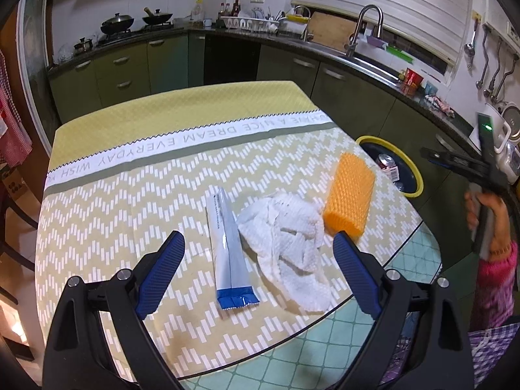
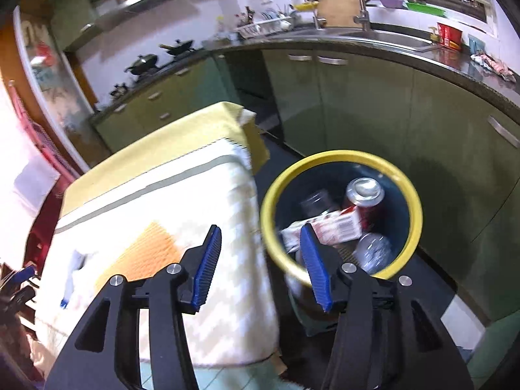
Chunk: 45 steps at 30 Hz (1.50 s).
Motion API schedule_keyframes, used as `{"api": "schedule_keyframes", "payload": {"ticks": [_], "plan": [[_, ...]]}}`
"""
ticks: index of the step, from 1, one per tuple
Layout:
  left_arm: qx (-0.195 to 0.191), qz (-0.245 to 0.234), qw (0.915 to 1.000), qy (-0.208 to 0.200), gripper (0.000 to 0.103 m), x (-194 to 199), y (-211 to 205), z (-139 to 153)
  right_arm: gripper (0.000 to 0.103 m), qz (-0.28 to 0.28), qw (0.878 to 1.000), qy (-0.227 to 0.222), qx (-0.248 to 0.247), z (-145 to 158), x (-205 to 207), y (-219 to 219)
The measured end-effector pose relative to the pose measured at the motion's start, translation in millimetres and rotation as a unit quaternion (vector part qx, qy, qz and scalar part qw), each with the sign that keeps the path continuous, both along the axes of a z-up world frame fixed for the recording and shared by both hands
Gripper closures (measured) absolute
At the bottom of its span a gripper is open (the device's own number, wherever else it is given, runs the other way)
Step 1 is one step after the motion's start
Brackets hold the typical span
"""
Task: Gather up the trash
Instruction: 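Lower the left gripper over the white-and-blue toothpaste tube, then close the left gripper on the toothpaste tube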
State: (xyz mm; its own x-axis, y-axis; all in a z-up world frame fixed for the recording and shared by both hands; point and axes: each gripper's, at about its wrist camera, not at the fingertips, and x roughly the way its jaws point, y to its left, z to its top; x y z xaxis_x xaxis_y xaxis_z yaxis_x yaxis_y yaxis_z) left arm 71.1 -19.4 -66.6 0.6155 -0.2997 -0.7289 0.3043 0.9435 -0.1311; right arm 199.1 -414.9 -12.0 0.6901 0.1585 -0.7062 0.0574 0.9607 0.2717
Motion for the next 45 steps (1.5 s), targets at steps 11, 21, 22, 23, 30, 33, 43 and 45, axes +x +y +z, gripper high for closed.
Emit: {"api": "schedule_keyframes", "payload": {"ticks": [11, 21, 22, 23, 30, 33, 43, 45], "plan": [[-0.009, 0.047, 0.9963, 0.072, 0.026, 37, 7, -40, 0.048, 0.011, 1.000, -0.019, -0.010, 1, -34, 28], [0.004, 0.063, 0.9936, 0.094, 0.047, 41, 15, -51, 0.048, 0.020, 1.000, -0.009, -0.005, -7, -28, 31], [0.005, 0.062, 0.9935, 0.095, 0.049, 40, 16, -51, 0.048, 0.020, 1.000, -0.009, -0.005, -8, -27, 31], [0.006, 0.061, 0.9934, 0.097, 0.050, 40, 17, -50, 0.048, 0.021, 1.000, -0.008, -0.006, -8, -27, 32], [0.023, 0.052, 0.9926, 0.107, 0.057, 44, 14, -57, 0.048, 0.029, 1.000, -0.006, -0.005, -10, -25, 36], [0.031, 0.047, 0.9921, 0.113, 0.061, 47, 8, -62, 0.048, 0.029, 1.000, -0.006, -0.004, -11, -24, 35], [0.050, 0.048, 0.9916, 0.110, 0.067, 54, 4, -67, 0.048, 0.030, 1.000, -0.002, 0.003, -15, -24, 34], [0.057, 0.047, 0.9919, 0.103, 0.070, 55, 1, -68, 0.048, 0.030, 1.000, -0.001, 0.003, -16, -24, 34]]}}
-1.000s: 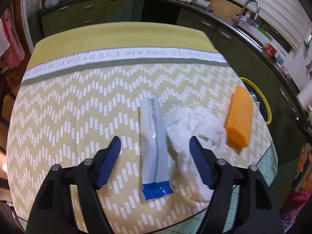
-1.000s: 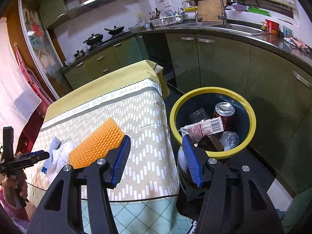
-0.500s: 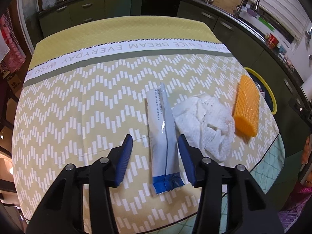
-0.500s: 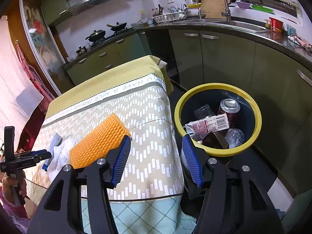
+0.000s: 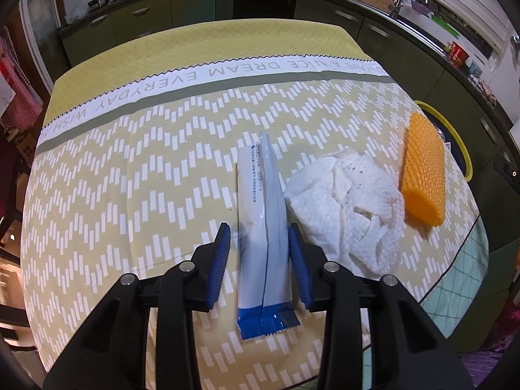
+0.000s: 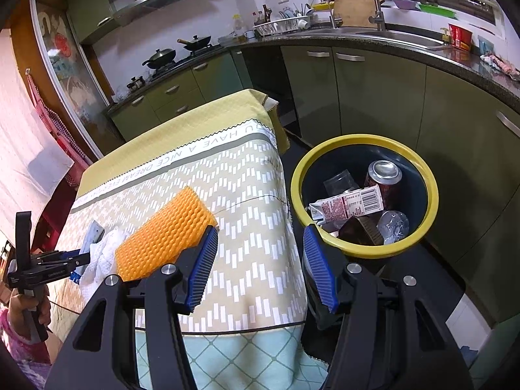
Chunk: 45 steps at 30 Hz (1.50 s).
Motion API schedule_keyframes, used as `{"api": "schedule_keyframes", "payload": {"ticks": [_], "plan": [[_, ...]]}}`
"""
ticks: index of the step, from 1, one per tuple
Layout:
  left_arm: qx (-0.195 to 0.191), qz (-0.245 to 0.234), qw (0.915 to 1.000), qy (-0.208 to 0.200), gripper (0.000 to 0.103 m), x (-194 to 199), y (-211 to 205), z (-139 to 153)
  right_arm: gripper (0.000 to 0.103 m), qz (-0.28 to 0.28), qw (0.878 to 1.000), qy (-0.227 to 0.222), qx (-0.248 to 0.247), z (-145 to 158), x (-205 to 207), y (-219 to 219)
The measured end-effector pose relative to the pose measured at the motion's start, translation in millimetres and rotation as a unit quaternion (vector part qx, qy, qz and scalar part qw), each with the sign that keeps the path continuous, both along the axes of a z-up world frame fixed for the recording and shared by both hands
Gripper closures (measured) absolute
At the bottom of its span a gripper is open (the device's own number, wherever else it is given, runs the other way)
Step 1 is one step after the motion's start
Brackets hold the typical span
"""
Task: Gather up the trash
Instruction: 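Close the left gripper on the toothpaste tube, then carry the toothpaste tube over the bin and release it with the left gripper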
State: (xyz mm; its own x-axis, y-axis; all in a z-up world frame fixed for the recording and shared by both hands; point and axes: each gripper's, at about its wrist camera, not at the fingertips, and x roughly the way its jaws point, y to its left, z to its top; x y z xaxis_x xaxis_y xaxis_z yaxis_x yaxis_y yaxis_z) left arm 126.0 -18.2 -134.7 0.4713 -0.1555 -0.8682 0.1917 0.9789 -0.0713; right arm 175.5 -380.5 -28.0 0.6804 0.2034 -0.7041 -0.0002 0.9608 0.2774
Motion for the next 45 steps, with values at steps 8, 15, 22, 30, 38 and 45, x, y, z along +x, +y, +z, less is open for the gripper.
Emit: {"api": "schedule_keyframes", "payload": {"ticks": [8, 15, 22, 30, 38, 45], "plan": [[0.012, -0.004, 0.9999, -0.007, 0.078, -1, 0, 1, 0.048, -0.001, 1.000, 0.000, 0.004, -1, 0, -1], [0.009, -0.011, 0.9991, -0.040, 0.079, -19, 4, 35, 0.048, -0.015, 1.000, -0.012, 0.002, 7, -5, -11], [-0.009, -0.098, 0.9926, -0.071, 0.079, -24, -44, 84, 0.048, -0.053, 0.998, -0.016, -0.014, 15, -24, -42], [-0.052, -0.235, 0.9684, -0.065, 0.078, 13, -168, 105, 0.048, -0.105, 0.994, -0.018, 0.007, 8, -50, -93], [-0.057, -0.312, 0.9480, -0.030, 0.078, 75, -306, 90, 0.048, -0.144, 0.989, -0.007, 0.025, -8, -65, -133], [-0.046, -0.312, 0.9487, 0.016, 0.070, 125, -378, 46, 0.048, -0.170, 0.985, 0.001, 0.030, -14, -75, -155]]}}
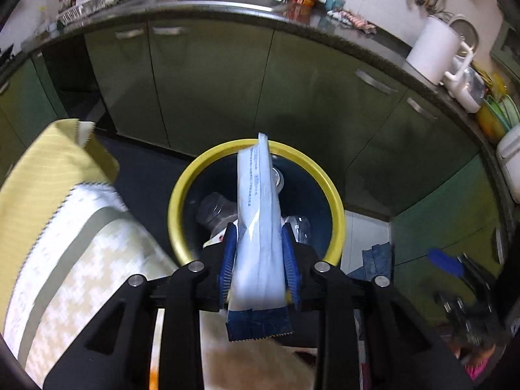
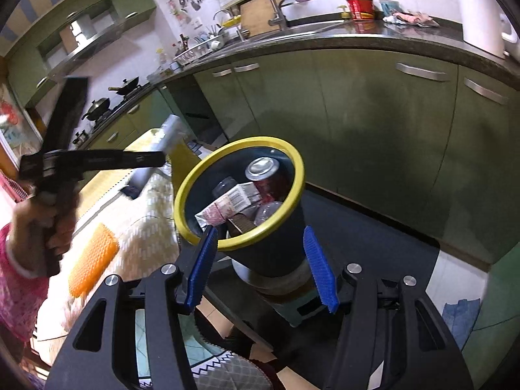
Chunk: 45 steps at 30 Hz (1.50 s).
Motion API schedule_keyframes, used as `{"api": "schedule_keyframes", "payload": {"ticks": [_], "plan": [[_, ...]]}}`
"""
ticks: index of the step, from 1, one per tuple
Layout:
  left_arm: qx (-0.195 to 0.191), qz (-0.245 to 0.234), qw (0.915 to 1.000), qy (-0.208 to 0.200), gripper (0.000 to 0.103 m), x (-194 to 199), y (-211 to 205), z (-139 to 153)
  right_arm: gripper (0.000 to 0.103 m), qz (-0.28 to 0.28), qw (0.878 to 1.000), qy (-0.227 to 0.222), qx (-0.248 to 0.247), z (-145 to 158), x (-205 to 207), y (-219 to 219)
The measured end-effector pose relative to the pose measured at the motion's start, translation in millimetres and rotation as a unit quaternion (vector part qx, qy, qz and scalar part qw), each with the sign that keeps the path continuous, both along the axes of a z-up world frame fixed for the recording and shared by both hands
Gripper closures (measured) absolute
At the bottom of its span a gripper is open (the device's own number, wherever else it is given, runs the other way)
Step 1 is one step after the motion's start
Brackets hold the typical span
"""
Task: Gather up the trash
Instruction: 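Carry the toothpaste tube over the bin and release it with the left gripper, then move the right gripper to the crumpled white tissue and grasp it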
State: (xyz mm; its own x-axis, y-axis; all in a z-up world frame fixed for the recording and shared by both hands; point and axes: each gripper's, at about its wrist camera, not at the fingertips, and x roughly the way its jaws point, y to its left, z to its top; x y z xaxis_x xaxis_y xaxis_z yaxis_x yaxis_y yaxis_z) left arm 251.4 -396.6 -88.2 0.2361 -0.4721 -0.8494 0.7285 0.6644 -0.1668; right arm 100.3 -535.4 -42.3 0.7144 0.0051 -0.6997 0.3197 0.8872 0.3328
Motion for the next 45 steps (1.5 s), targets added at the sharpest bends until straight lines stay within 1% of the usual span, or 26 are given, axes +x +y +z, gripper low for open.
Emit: {"api": "schedule_keyframes", "payload": {"ticks": [1, 2, 4, 6, 8, 10, 12, 16, 17, 20, 24, 26, 30, 33, 35, 37, 40, 42, 44, 45], "plan": [[0.000, 0.007, 1.0000, 0.007, 0.060, 7, -5, -6, 0.048, -0.001, 1.000, 0.000, 0.001, 0, 0, 1], [-0.001, 0.011, 0.9999, 0.009, 0.058, 11, -8, -9, 0.048, -0.002, 1.000, -0.001, 0.002, 0, -1, 1], [-0.008, 0.018, 0.9998, 0.004, 0.057, 18, -10, -10, 0.048, -0.002, 1.000, -0.002, 0.002, 1, -1, 1], [-0.020, 0.028, 0.9994, -0.003, 0.056, 17, -2, 0, 0.048, 0.002, 1.000, -0.005, 0.004, 1, -1, 4], [-0.037, 0.028, 0.9989, -0.013, 0.053, 8, 13, 15, 0.047, 0.006, 1.000, -0.005, 0.005, 1, 0, 7], [-0.054, 0.035, 0.9967, -0.049, 0.044, -12, 41, 38, 0.046, 0.010, 1.000, -0.005, 0.006, 0, 2, 10], [-0.078, 0.048, 0.9927, -0.079, 0.039, -33, 75, 60, 0.046, 0.015, 1.000, -0.006, 0.008, -1, 5, 14], [-0.114, 0.088, 0.9838, -0.107, 0.035, -68, 149, 88, 0.046, 0.034, 0.999, -0.003, 0.007, -2, 12, 28], [-0.116, 0.094, 0.9826, -0.111, 0.034, -76, 161, 90, 0.046, 0.039, 0.999, -0.001, 0.006, -2, 14, 32], [-0.116, 0.132, 0.9759, -0.129, 0.034, -97, 211, 94, 0.046, 0.053, 0.999, 0.003, 0.002, -1, 21, 43], [-0.102, 0.189, 0.9653, -0.148, 0.032, -123, 273, 88, 0.046, 0.082, 0.997, 0.005, -0.005, 2, 31, 66], [-0.094, 0.215, 0.9600, -0.153, 0.032, -131, 296, 85, 0.046, 0.107, 0.994, 0.009, -0.012, 3, 38, 84], [-0.083, 0.268, 0.9461, -0.162, 0.032, -154, 343, 81, 0.045, 0.170, 0.985, 0.012, -0.025, 8, 55, 129], [-0.082, 0.287, 0.9411, -0.159, 0.031, -165, 362, 76, 0.042, 0.217, 0.976, 0.013, -0.025, 10, 68, 166], [-0.081, 0.292, 0.9404, -0.155, 0.031, -170, 370, 72, 0.043, 0.257, 0.966, 0.014, -0.033, 10, 76, 197], [-0.077, 0.290, 0.9426, -0.146, 0.031, -174, 374, 67, 0.043, 0.286, 0.957, 0.014, -0.043, 10, 81, 223], [-0.078, 0.288, 0.9439, -0.141, 0.031, -178, 377, 62, 0.043, 0.309, 0.950, 0.016, -0.045, 8, 90, 249], [-0.081, 0.293, 0.9424, -0.140, 0.031, -180, 381, 60, 0.043, 0.328, 0.944, 0.016, -0.040, 7, 92, 265], [-0.087, 0.300, 0.9399, -0.138, 0.031, -179, 384, 61, 0.043, 0.371, 0.928, 0.015, -0.031, 7, 93, 293], [-0.088, 0.304, 0.9382, -0.139, 0.031, -180, 388, 62, 0.043, 0.391, 0.920, 0.013, -0.035, 7, 93, 307]]}}
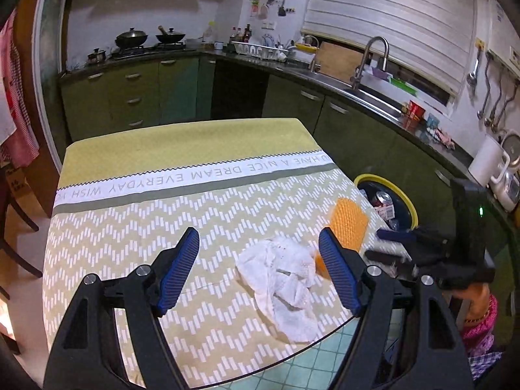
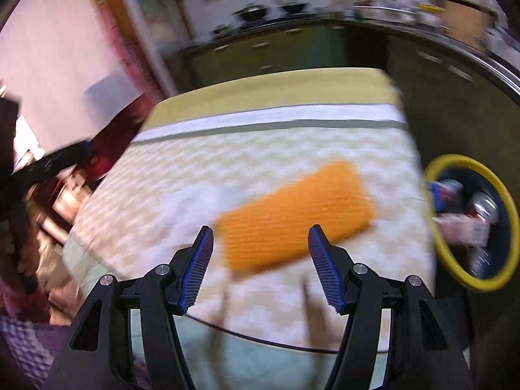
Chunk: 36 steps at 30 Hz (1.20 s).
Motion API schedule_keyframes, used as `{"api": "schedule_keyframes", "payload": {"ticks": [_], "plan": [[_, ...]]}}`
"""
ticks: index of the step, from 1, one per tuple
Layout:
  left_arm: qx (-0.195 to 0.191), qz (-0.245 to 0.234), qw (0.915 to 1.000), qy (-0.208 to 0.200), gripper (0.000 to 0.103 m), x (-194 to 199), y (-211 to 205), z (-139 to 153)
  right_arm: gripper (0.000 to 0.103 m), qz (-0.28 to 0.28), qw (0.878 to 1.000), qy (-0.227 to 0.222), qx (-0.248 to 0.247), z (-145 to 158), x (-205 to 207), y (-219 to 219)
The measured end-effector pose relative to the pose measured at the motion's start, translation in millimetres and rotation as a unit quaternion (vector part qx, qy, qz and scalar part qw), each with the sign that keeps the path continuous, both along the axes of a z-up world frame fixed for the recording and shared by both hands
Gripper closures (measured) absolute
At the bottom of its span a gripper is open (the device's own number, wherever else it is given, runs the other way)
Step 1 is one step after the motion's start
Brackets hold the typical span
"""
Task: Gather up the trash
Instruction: 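Move the right gripper to the crumpled white tissue and grasp it, then carry the tissue over the bin and release it with the right gripper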
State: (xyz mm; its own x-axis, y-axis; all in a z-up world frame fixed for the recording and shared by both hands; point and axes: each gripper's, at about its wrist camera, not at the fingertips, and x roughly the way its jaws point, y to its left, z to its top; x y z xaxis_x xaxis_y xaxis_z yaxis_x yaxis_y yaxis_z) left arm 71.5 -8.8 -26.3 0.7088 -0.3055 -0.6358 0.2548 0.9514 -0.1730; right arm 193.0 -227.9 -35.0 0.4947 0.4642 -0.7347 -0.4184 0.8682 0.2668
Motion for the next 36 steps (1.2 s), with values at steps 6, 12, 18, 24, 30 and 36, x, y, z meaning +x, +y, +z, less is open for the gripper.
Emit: {"api": "schedule_keyframes", "payload": {"ticks": [6, 12, 18, 24, 30, 36], "plan": [[0.006, 0.034, 0.9990, -0.028, 0.031, -6, 23, 16, 0.043, 0.092, 0.995, -0.013, -0.025, -7, -2, 68], [0.007, 0.081, 0.9955, -0.049, 0.030, -10, 54, 33, 0.042, 0.125, 0.990, -0.015, -0.069, -21, 18, 106], [0.007, 0.085, 0.9953, -0.045, 0.030, -10, 60, 32, 0.042, 0.129, 0.986, 0.011, -0.108, -43, 41, 123], [0.005, 0.081, 0.9958, -0.042, 0.030, -7, 60, 30, 0.045, 0.125, 0.985, 0.016, -0.115, -53, 45, 131], [0.005, 0.081, 0.9960, -0.037, 0.030, -6, 60, 28, 0.086, 0.127, 0.986, 0.019, -0.109, -50, 44, 132], [0.009, 0.079, 0.9961, -0.038, 0.029, -7, 59, 29, 0.089, 0.130, 0.989, 0.009, -0.070, -29, 33, 131]]}}
